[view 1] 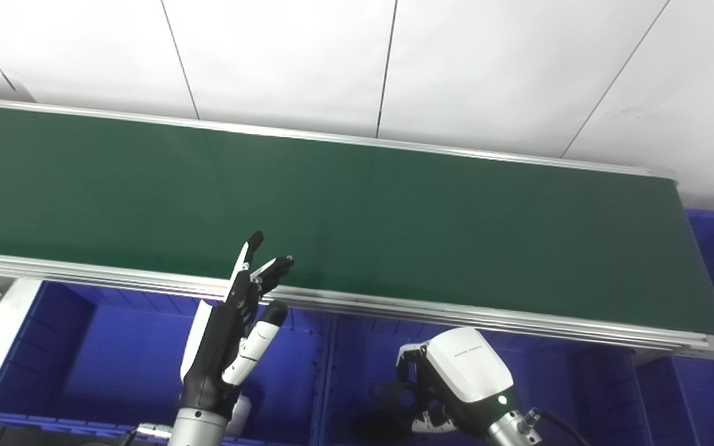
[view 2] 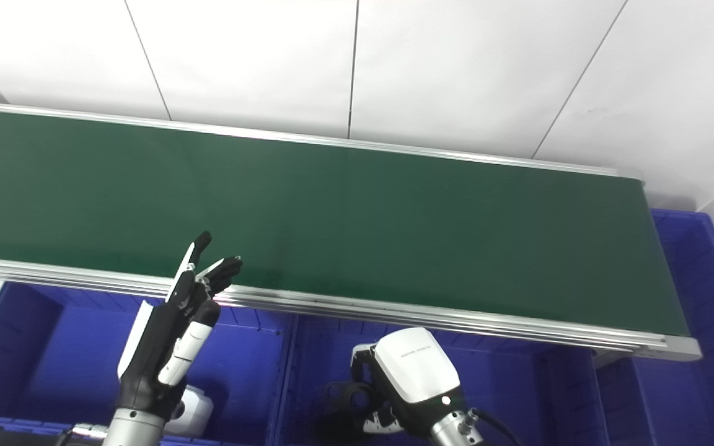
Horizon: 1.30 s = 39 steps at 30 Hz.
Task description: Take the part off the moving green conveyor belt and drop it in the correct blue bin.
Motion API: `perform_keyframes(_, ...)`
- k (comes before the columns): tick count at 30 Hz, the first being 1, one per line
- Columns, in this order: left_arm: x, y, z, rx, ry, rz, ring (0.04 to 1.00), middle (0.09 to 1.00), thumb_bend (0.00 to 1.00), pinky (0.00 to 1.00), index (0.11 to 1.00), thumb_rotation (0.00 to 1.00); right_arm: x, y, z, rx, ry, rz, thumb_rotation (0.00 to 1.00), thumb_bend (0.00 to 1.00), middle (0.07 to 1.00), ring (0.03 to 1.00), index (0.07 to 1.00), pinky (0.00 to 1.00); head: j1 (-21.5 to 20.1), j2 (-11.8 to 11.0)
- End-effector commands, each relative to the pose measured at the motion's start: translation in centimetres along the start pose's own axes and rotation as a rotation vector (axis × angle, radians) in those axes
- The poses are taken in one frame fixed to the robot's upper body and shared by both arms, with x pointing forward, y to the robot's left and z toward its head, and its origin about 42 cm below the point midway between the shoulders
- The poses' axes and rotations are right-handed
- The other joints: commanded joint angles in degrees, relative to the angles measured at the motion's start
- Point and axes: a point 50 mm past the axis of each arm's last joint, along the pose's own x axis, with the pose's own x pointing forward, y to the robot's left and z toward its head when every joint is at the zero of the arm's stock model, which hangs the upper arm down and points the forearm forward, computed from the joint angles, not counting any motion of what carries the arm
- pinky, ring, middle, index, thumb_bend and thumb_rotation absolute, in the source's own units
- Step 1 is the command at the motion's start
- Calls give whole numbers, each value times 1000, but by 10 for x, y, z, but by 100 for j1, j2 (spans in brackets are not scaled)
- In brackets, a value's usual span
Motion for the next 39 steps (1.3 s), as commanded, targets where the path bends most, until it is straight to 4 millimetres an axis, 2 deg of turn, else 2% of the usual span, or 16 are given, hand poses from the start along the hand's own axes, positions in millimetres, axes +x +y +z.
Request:
perform_keyframes(1,1,2,9,8,-43,-3,858,836,494,872,995,851,4,-5,2,-16,-33,-63,34,529,444,400,483,373,-14,4)
perform_keyframes(4,2,4,10,5,-40,-4,858,836,502,874,995,842,7,-4,2,-10,-23,-69,3,532,470,396,483,372,-65,61)
perform_keyframes(12,1,6,13,13,-35,-14,865,839,498,875,1000,861,11,-4,1,-37,3,-118,4,531,473,398,483,378,-107,137)
perform_keyframes(13,1,6,13,16,-36,-14,864,837,502,874,999,864,11,-4,1,-42,13,-118,8,529,475,429,486,390,-128,148)
perform_keyframes(14,0,6,13,18,-37,-13,861,835,504,871,997,867,11,-4,1,-47,25,-109,148,604,473,488,521,414,-128,142)
perform_keyframes(15,0,5,13,18,-37,-13,859,835,503,868,996,867,10,-3,2,-47,37,-94,319,801,499,540,606,465,-125,131)
perform_keyframes(16,0,5,13,18,-37,-13,859,835,503,868,996,867,9,-3,2,-50,47,-72,369,855,512,560,632,487,-121,134)
perform_keyframes(18,0,5,13,16,-37,-14,859,837,512,865,996,866,8,-2,3,-55,59,-37,523,971,596,642,705,590,-106,143)
perform_keyframes(20,0,4,14,16,-36,-13,859,837,522,862,996,867,6,-3,4,-48,60,-19,573,994,632,667,727,617,-93,149)
perform_keyframes(22,0,3,15,12,-34,-12,863,839,529,862,998,867,5,-5,5,-37,59,-13,627,1000,664,682,748,639,-94,155)
perform_keyframes(25,0,3,17,10,-35,-14,862,839,505,863,996,867,3,-9,6,-17,61,-13,646,1000,682,690,760,662,-100,155)
perform_keyframes(28,-1,4,17,10,-32,-12,871,852,500,873,994,870,-5,-30,12,62,77,24,646,1000,730,710,788,700,-52,163)
perform_keyframes(31,-2,4,17,0,-25,-7,882,876,535,871,990,858,-22,-60,20,282,91,50,642,957,794,733,827,673,-32,161)
perform_keyframes(34,-3,6,16,-2,-22,-6,894,901,560,872,986,843,-43,-80,23,497,80,-14,689,863,789,717,818,606,-26,128)
perform_keyframes(37,-3,10,15,7,-23,-8,896,910,582,879,979,841,-66,-84,23,777,88,-120,711,761,782,718,804,598,-37,112)
perform_keyframes(39,-3,13,13,12,-25,-9,895,908,590,880,974,836,-76,-81,24,864,103,-123,810,747,812,734,833,611,-101,63)
